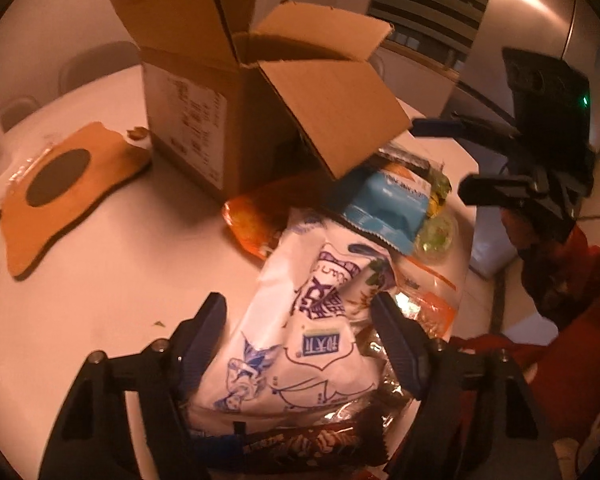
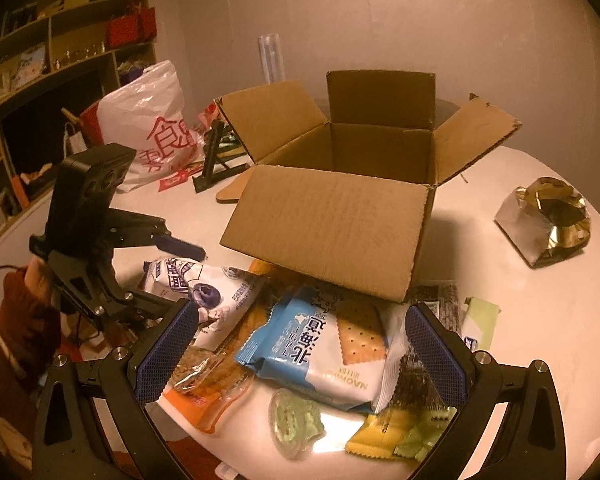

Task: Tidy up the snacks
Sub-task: 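Grasp the white-and-purple snack bag with the left gripper while the right gripper approaches the green jelly cup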

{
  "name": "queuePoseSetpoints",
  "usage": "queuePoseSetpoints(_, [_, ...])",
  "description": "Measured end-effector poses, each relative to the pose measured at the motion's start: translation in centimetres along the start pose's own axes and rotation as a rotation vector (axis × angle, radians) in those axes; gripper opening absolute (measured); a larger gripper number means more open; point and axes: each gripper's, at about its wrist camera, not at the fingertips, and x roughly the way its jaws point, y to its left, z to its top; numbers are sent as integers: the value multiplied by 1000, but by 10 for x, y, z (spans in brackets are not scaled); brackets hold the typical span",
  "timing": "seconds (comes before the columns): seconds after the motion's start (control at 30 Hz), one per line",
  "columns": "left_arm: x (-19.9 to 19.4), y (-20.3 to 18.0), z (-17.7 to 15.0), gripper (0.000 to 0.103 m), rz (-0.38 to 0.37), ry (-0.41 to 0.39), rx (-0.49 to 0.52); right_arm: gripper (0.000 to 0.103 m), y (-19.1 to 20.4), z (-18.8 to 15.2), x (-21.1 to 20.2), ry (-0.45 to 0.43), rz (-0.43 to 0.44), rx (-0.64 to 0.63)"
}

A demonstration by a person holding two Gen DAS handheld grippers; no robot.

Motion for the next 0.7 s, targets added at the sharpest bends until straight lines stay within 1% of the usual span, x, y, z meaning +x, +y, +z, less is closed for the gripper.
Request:
queuePoseSetpoints(0.13, [2, 0, -1, 73, -20, 21, -3, 103, -3, 5, 7, 21, 42, -6])
queuePoseSetpoints(0.23, [6, 1, -1, 71, -27, 29, 3, 103, -6, 7, 14, 47, 48, -22])
queuePoseSetpoints(0.27, [10, 3, -1, 63, -32, 48, -4, 103, -7, 7, 15, 52, 45, -30])
queuePoseSetpoints(0.3, [12, 3, -2, 62, -27, 59, -7, 103, -7, 7, 17, 61, 40, -38])
queuePoseSetpoints(0.33, [12, 3, -3, 61, -25, 46, -8, 103, -7, 6, 19, 72, 38, -45])
queuePoseSetpoints(0.43, [11, 2, -4, 54, -21, 45, -33, 103, -9, 4, 23, 97, 55, -44])
queuePoseSetpoints(0.5, [7, 1, -4, 42, -13, 32, -33, 103, -11, 1, 24, 110, 58, -37])
queuePoseSetpoints(0.6, [2, -1, -3, 37, 20, 17, -27, 103, -15, -2, 24, 111, 46, -28])
queuePoseSetpoints(0.7, [-2, 1, -3, 33, 28, 3, -54, 103, -20, -6, 18, 99, 45, 3])
